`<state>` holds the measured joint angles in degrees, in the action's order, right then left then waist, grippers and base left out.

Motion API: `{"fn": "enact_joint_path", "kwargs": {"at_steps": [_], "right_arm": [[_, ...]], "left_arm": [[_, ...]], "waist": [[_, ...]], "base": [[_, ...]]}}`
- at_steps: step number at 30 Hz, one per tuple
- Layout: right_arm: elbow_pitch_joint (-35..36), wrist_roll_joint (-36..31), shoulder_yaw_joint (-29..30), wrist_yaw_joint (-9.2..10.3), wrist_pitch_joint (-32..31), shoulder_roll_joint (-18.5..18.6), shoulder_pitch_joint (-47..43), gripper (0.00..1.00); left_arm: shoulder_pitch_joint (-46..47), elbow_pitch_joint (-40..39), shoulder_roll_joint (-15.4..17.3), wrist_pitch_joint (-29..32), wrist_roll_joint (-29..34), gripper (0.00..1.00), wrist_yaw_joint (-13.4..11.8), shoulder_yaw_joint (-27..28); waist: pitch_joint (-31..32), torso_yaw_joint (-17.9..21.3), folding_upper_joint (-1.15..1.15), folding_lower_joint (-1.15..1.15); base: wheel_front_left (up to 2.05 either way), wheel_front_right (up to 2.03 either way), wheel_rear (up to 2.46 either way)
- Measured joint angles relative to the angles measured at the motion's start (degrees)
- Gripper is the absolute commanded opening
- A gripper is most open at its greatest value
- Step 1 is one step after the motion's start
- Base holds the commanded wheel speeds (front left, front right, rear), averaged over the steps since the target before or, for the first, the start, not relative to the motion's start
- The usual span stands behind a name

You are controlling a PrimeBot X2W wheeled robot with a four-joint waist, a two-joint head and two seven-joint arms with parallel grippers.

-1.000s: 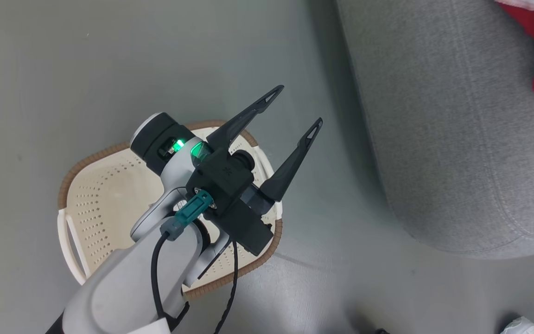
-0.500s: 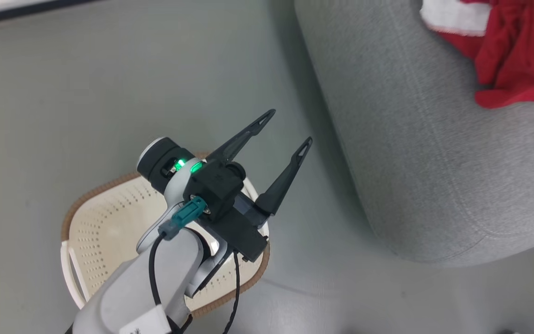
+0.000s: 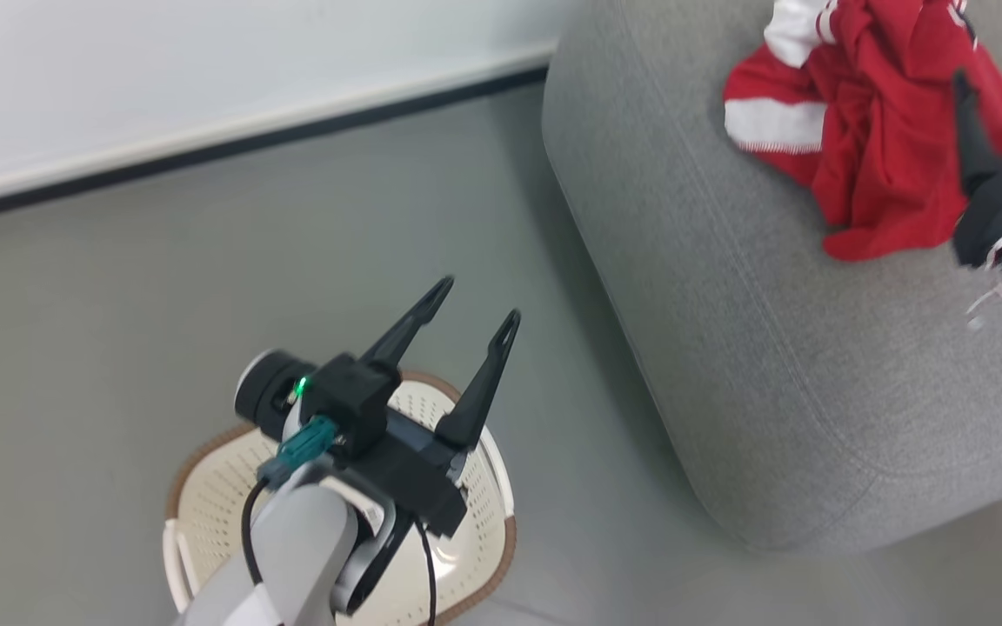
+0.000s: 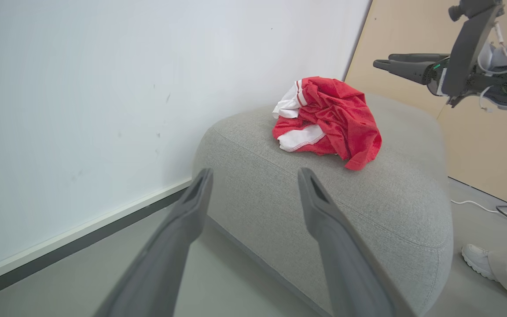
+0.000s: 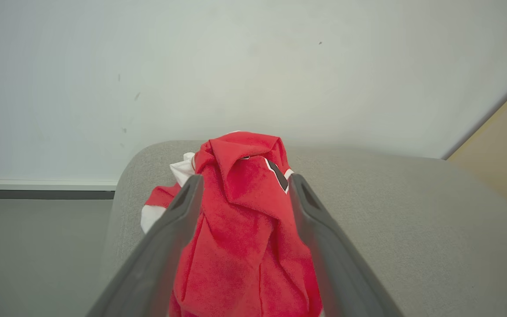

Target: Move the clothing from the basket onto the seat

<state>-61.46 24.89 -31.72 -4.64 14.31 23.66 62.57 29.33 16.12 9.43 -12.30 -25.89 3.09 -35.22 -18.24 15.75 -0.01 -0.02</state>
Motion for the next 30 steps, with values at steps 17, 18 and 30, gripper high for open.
{"fn": "enact_joint_path", "kwargs": {"at_steps": [17,18,30], "right_arm": [[7.5,0.8,-0.1,-0.92,0.0,-4.1,-16.7,1.00],[8.3,0.9,0.0,-0.92,0.0,-4.5,-17.9,1.00],[22.0,0.7,0.4,2.41,0.0,-8.5,-29.8,1.00]], "left_arm": [[-11.6,3.1,2.2,-1.6,-3.3,1.00,-5.8,7.7],[-12.6,3.1,2.5,-1.6,-3.4,1.00,-6.3,8.5],[-26.1,-0.6,7.4,-2.0,-6.8,1.00,-8.9,18.4]], "waist": [[12.7,-5.5,0.00,0.01],[13.4,-6.0,0.00,0.01],[19.4,-10.1,-0.01,0.01]], "base": [[0.00,0.00,0.00],[0.00,0.00,0.00],[0.00,0.00,0.00]]}}
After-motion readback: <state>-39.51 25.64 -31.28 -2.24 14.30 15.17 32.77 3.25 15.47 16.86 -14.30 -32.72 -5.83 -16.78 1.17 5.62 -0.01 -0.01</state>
